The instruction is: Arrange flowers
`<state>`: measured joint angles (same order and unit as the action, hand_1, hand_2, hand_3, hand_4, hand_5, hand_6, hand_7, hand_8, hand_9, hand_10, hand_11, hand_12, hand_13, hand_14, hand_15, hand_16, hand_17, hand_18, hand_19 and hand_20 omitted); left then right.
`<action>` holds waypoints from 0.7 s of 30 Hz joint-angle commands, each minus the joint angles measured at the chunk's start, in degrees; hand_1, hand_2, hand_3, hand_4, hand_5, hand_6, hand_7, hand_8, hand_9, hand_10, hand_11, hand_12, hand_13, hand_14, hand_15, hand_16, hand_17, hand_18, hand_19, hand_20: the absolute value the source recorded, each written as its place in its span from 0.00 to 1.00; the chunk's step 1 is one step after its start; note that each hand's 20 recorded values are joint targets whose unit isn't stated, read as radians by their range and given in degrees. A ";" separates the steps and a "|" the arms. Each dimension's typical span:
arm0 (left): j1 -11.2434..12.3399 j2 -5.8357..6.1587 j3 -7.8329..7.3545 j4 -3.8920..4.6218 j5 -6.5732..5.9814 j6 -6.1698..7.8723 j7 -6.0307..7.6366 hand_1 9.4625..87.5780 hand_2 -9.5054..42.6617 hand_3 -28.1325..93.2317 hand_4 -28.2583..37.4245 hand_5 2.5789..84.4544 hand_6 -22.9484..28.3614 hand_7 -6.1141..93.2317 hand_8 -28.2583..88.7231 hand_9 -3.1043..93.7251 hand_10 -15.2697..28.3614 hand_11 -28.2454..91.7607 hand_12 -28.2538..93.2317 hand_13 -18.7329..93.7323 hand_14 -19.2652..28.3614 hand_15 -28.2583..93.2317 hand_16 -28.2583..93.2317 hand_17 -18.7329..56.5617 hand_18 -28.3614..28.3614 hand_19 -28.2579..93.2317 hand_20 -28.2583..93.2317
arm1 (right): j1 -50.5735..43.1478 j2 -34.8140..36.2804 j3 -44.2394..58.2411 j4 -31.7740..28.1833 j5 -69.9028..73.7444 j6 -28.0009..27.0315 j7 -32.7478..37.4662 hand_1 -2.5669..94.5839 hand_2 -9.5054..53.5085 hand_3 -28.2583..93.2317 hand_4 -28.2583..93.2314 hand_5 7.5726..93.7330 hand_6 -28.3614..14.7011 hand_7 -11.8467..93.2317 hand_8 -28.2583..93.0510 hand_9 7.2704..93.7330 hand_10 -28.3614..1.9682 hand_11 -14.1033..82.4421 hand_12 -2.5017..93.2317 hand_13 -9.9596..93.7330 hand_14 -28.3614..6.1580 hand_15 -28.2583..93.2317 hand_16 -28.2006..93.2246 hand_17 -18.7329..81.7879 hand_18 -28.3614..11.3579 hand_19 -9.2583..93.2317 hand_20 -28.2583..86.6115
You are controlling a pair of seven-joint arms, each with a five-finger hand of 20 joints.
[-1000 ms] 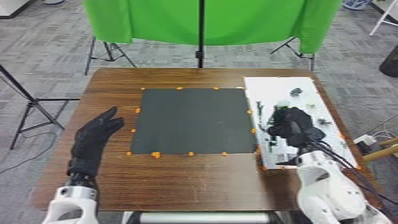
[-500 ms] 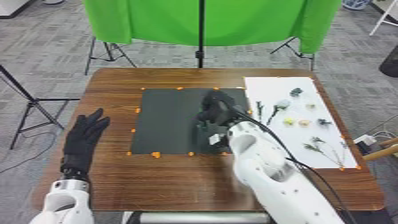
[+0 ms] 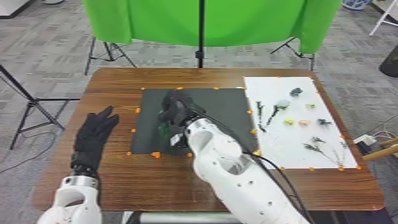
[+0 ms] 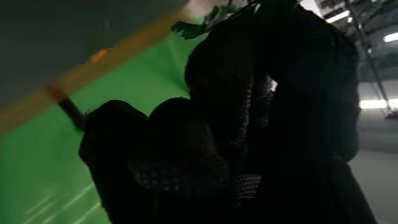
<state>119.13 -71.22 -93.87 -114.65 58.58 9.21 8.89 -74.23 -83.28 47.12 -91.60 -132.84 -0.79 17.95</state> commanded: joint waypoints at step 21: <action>-1.96 -0.54 2.34 1.73 0.15 -3.08 -1.67 0.09 0.21 0.76 0.00 0.49 0.53 0.11 0.20 0.50 0.63 0.34 0.35 0.45 0.71 0.31 0.26 0.28 0.72 0.26 0.38 | -2.22 -3.60 1.18 5.69 -2.12 -0.03 0.38 0.82 0.00 0.00 0.62 0.78 0.63 0.54 0.41 0.91 0.51 0.65 0.29 0.98 0.75 0.75 0.48 0.88 0.46 1.00 0.76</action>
<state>116.83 -71.30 -91.73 -113.65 58.65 7.18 8.20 -75.92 -86.39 47.61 -85.88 -135.31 -1.50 18.22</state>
